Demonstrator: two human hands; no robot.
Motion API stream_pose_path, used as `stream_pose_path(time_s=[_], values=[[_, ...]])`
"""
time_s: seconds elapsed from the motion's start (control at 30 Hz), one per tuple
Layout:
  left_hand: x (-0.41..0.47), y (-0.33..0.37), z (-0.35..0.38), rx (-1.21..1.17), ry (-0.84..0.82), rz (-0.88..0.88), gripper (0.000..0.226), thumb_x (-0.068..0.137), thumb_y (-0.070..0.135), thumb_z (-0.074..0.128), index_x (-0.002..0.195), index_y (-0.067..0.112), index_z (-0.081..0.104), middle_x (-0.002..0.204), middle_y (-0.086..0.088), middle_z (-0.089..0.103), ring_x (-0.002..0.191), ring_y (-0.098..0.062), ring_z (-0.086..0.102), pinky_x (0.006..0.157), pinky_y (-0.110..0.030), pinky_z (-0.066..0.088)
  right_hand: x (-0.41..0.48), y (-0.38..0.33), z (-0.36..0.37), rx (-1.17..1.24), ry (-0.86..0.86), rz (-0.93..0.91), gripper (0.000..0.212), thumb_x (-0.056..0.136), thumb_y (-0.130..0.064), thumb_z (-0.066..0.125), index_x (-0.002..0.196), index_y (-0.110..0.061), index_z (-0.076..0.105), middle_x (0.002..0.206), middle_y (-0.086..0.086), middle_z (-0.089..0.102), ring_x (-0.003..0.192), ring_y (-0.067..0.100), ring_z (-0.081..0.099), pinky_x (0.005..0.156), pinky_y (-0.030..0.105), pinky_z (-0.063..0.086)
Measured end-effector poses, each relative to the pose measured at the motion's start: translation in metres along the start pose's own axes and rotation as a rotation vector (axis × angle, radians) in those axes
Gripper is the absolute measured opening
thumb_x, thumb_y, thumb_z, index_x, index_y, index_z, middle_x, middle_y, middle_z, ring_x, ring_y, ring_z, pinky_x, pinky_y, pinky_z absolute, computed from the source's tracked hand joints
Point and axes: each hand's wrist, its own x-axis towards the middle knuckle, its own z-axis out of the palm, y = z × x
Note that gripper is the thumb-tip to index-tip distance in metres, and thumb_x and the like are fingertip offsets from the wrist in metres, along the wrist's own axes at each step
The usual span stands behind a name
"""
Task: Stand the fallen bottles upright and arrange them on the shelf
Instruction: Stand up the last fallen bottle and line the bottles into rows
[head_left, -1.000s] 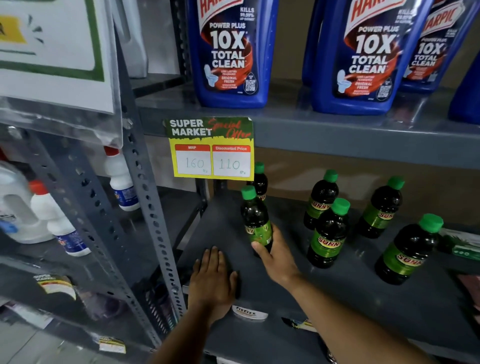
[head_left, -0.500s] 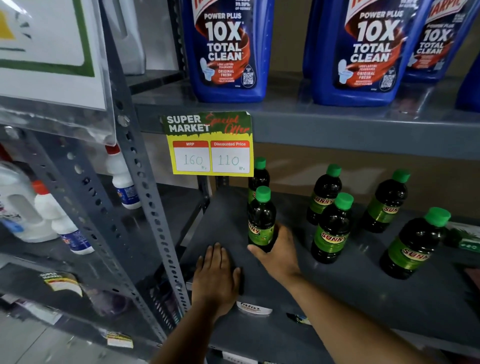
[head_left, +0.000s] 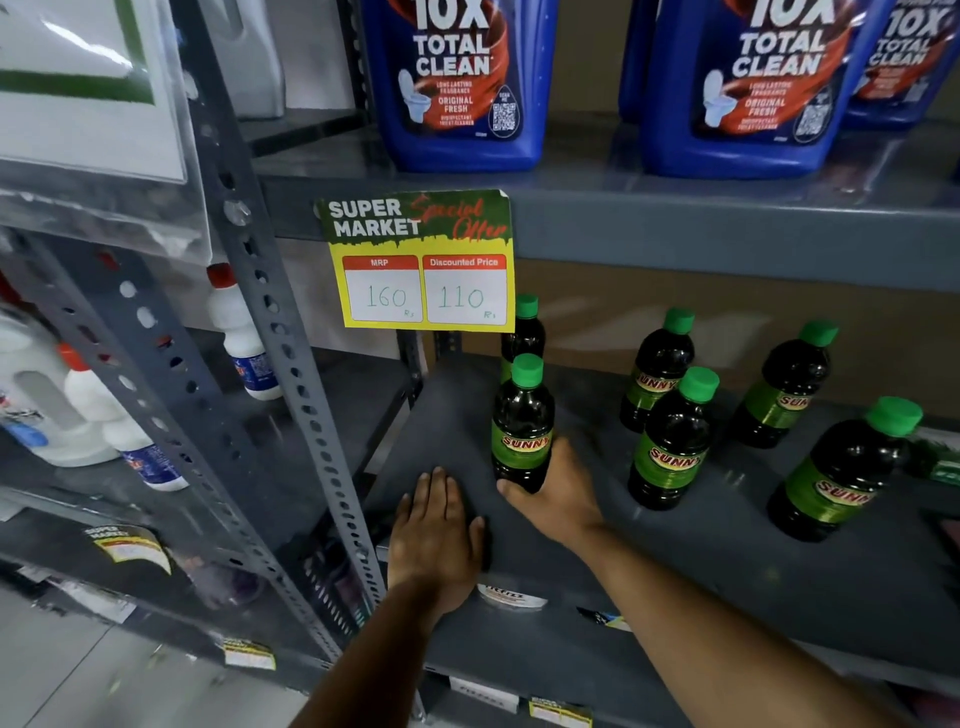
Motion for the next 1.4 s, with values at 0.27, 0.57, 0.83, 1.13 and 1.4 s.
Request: stream_pose_path(time_s=[0.27,0.57,0.83,1.13,1.4], values=[[0.005,-0.010,-0.005,-0.011,-0.050,0.085,0.073,0.094,0.053,0.011,0.149,0.006,0.010,0.162,-0.013,0.006,0.149,-0.023,0.001,0.120,-0.038,0.004,-0.004,0.003,-0.004,0.095,-0.050,-0.004,0.064,0.064,-0.058,0.071,0.118,-0.046,0.040,0.100,-0.034,0.053,0.100,-0.003,0.052,0.079,0.017,0.042],[0.012,-0.015,-0.007,0.017,-0.050,0.132,0.065,0.097,0.046,0.010,0.151,0.010,0.002,0.163,-0.007,-0.001,0.148,-0.020,-0.006,0.119,-0.036,-0.003,-0.004,0.003,-0.002,0.063,-0.043,0.000,0.064,0.067,-0.058,0.071,0.122,-0.045,0.040,0.108,-0.027,0.058,0.103,-0.002,0.056,0.075,0.007,0.038],[0.018,-0.025,-0.011,0.017,-0.115,0.197,0.067,0.096,0.051,0.011,0.151,0.013,0.003,0.163,-0.005,0.000,0.148,-0.017,-0.005,0.119,-0.033,-0.002,-0.019,-0.003,-0.005,-0.043,-0.029,-0.054,0.060,0.067,-0.058,0.068,0.116,-0.029,0.049,0.110,-0.004,0.067,0.101,0.018,0.062,0.078,0.028,0.047],[0.020,-0.028,-0.014,0.038,-0.131,0.205,0.063,0.097,0.047,0.010,0.152,0.016,0.002,0.163,0.000,-0.002,0.148,-0.014,-0.007,0.121,-0.036,-0.001,-0.053,-0.008,-0.004,-0.084,-0.039,-0.076,0.056,0.067,-0.058,0.069,0.110,-0.027,0.051,0.103,-0.005,0.065,0.096,0.015,0.061,0.078,0.036,0.052],[0.017,-0.028,-0.015,0.011,-0.092,0.202,0.062,0.098,0.046,0.013,0.152,0.017,0.006,0.163,0.001,0.004,0.148,-0.014,-0.001,0.121,-0.035,0.001,-0.074,-0.012,-0.002,-0.075,-0.017,-0.084,0.061,0.066,-0.057,0.072,0.113,-0.023,0.054,0.104,-0.005,0.066,0.096,0.014,0.063,0.077,0.032,0.053]])
